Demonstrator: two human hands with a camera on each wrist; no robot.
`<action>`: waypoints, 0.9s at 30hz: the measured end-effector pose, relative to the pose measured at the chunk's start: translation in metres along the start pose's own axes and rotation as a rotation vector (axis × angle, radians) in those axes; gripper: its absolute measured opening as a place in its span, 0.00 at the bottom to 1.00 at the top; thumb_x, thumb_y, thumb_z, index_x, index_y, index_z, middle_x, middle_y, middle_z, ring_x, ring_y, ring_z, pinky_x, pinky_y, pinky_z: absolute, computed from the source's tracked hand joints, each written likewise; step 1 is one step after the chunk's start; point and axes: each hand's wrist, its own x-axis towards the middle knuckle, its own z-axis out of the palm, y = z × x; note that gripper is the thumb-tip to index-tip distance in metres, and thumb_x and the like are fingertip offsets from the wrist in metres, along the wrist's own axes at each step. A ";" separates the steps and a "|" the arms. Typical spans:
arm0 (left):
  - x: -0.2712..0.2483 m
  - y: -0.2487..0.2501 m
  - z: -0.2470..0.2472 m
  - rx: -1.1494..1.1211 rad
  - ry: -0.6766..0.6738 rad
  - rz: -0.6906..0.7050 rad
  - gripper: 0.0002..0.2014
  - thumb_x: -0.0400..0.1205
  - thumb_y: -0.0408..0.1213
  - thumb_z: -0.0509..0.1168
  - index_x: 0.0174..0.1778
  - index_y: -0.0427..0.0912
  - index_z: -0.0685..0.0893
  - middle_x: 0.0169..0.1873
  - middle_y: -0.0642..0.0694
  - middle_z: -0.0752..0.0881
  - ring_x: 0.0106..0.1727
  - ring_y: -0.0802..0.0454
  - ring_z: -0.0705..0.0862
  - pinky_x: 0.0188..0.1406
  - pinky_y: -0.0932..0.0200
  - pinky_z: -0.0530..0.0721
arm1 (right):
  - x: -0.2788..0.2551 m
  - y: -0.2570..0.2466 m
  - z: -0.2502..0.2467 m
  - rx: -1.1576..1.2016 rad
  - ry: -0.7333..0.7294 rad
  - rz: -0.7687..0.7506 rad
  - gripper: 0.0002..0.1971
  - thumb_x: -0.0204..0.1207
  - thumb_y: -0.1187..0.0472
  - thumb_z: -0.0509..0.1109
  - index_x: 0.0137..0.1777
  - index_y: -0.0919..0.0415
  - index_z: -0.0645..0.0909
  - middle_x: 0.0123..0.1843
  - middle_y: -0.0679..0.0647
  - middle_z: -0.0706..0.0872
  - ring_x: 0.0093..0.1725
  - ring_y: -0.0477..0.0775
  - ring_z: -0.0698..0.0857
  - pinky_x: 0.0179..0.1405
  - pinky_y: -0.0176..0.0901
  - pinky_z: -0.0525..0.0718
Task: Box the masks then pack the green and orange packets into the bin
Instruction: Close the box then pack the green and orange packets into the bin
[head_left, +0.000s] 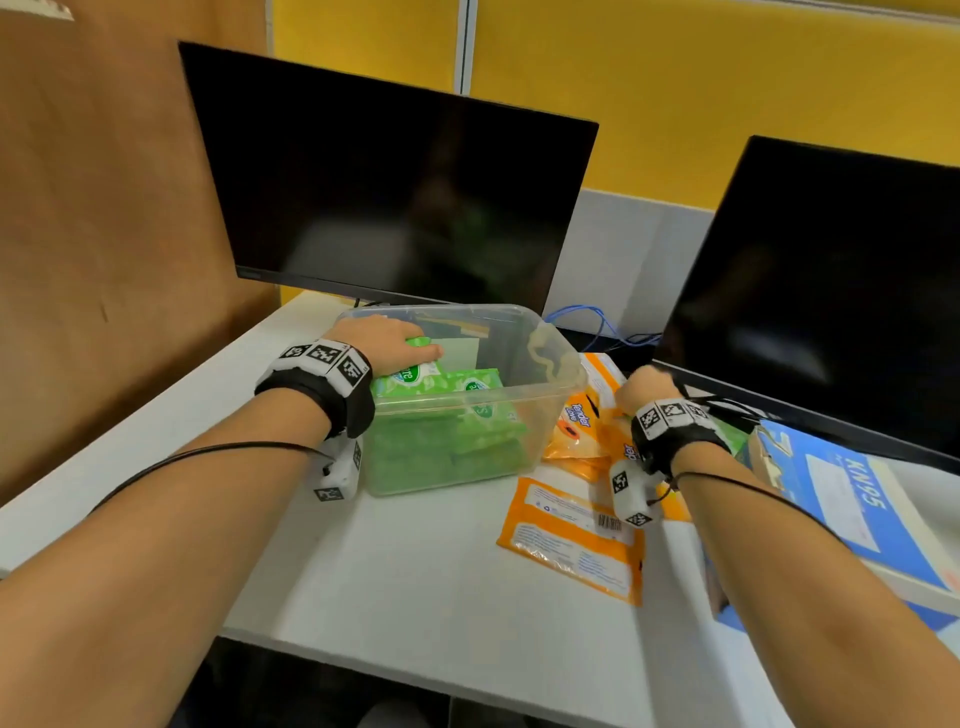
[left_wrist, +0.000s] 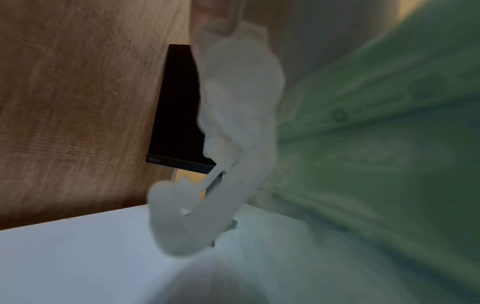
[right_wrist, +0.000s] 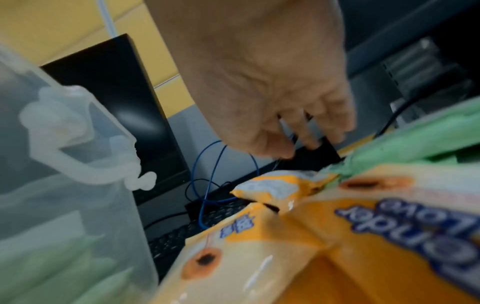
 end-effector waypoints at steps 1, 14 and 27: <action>0.000 0.000 0.000 -0.008 0.002 0.005 0.31 0.81 0.69 0.45 0.72 0.57 0.75 0.70 0.50 0.80 0.69 0.48 0.77 0.69 0.43 0.73 | -0.001 0.001 0.004 -0.062 -0.088 0.000 0.16 0.78 0.58 0.66 0.63 0.65 0.80 0.52 0.61 0.85 0.54 0.62 0.85 0.54 0.52 0.85; 0.004 -0.001 0.001 -0.032 0.006 0.005 0.31 0.80 0.69 0.46 0.72 0.56 0.74 0.69 0.48 0.80 0.69 0.47 0.77 0.70 0.42 0.73 | 0.121 0.076 0.065 -0.152 -0.241 0.232 0.58 0.30 0.38 0.73 0.69 0.57 0.74 0.61 0.66 0.81 0.54 0.69 0.82 0.55 0.65 0.81; 0.006 -0.001 0.001 -0.002 0.010 0.009 0.31 0.81 0.68 0.46 0.71 0.55 0.76 0.68 0.48 0.81 0.68 0.47 0.78 0.69 0.43 0.74 | 0.041 0.035 0.019 0.157 -0.147 0.124 0.28 0.75 0.42 0.67 0.62 0.66 0.74 0.53 0.62 0.83 0.47 0.61 0.84 0.47 0.51 0.83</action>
